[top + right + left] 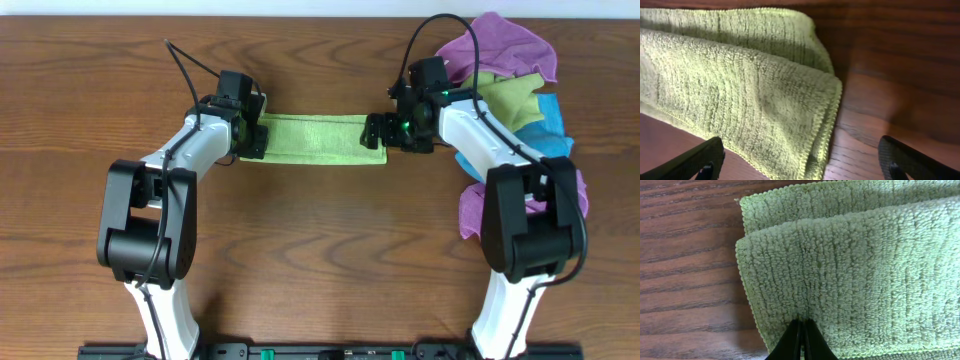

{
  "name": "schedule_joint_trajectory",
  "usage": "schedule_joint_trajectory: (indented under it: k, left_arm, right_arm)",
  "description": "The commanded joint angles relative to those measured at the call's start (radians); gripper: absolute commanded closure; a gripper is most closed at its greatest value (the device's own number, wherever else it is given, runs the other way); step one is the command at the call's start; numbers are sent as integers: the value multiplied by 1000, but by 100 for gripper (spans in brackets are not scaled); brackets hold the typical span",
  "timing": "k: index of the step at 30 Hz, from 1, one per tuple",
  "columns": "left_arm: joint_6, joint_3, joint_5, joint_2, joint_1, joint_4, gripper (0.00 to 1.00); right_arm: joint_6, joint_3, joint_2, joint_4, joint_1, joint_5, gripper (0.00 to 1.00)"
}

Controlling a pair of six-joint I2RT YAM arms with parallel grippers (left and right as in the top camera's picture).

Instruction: Fold the cloth

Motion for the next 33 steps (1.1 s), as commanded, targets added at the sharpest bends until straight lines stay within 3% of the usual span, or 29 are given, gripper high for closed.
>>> schedule_joint_trajectory:
  k: [1, 12, 17, 20, 22, 24, 33]
  left_arm:
    - [-11, -33, -34, 10, 6, -16, 94]
    - [-11, -33, -34, 10, 6, -16, 94]
    - [-11, -33, -33, 10, 6, -16, 94]
    - [-11, -33, -33, 10, 6, -16, 94]
    - [-11, -33, -33, 10, 6, -16, 94]
    - [-12, -33, -33, 10, 6, -16, 94]
    - [-65, -33, -2, 10, 6, -43, 94]
  right_arm:
    - [-14, -2, 50, -4, -9, -65, 5]
    - [-6, -2, 98, 63, -3, -141, 20]
    - [1, -2, 130, 106, 7, -143, 32]
    - [1, -2, 130, 140, 6, -142, 51]
    - [7, -2, 130, 158, 6, -138, 69]
    - [9, 0, 130, 169, 6, -135, 97]
    - [34, 90, 45, 97, 14, -92, 98]
